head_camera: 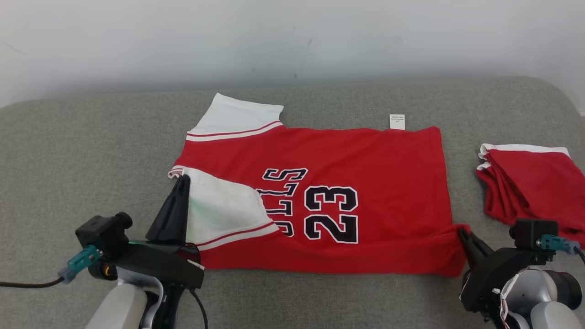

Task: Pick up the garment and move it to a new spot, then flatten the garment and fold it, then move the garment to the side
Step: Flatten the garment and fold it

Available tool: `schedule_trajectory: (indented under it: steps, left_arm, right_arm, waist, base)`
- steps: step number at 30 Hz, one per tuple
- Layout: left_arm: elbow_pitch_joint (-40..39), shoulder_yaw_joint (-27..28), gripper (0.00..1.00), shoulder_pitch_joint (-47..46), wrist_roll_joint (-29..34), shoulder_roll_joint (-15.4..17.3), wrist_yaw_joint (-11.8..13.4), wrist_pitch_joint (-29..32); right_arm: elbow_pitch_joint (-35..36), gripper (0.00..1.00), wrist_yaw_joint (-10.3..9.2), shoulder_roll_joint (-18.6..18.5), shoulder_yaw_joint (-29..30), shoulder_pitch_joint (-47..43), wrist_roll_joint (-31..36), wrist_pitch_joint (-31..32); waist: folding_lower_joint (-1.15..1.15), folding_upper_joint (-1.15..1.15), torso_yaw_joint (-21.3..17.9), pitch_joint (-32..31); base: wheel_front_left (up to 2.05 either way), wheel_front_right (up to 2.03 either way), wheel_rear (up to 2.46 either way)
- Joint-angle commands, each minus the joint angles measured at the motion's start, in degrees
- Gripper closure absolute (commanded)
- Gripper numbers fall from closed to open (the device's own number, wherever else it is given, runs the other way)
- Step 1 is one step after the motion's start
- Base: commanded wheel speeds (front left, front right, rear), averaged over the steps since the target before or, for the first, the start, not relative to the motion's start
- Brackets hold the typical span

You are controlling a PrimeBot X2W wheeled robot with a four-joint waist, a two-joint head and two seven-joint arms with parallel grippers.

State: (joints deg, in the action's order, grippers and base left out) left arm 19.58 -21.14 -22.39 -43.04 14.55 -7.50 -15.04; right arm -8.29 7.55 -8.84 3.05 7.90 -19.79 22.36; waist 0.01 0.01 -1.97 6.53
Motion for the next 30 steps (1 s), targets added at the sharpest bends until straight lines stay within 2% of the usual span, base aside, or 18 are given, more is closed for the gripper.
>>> schedule_trajectory:
  steps: [1,8,21,30]
  left_arm:
    - [0.43,0.64,1.0,-0.64,0.5,-0.73,0.06,-0.18]
    - [2.01,2.05,1.0,-2.18,2.42,-2.26,0.06,-0.2]
    - [2.36,3.18,1.0,-3.69,3.03,-1.76,0.06,-0.2]
    - [3.25,3.6,1.0,-4.39,2.97,-1.71,0.06,-0.2]
  right_arm:
    - [-1.02,1.0,-0.15,0.21,0.93,0.55,1.51,-0.38]
    - [-4.53,1.0,-0.15,1.87,1.4,2.17,3.44,-1.04]
    - [-5.07,1.0,-0.15,0.0,-0.34,4.87,2.89,-5.46]
    - [-5.68,1.0,-0.15,0.39,0.55,5.13,2.95,-6.7]
  waist:
    - [-0.01,-0.01,-0.15,0.51]
    - [-0.01,-0.01,-0.39,2.08]
    - [-0.01,-0.01,-0.39,4.32]
    - [-0.01,-0.01,-0.37,4.83]
  base:
    - [0.0,0.0,0.0]
    - [0.0,0.0,0.0]
    - [0.0,0.0,0.0]
    - [0.0,0.0,0.0]
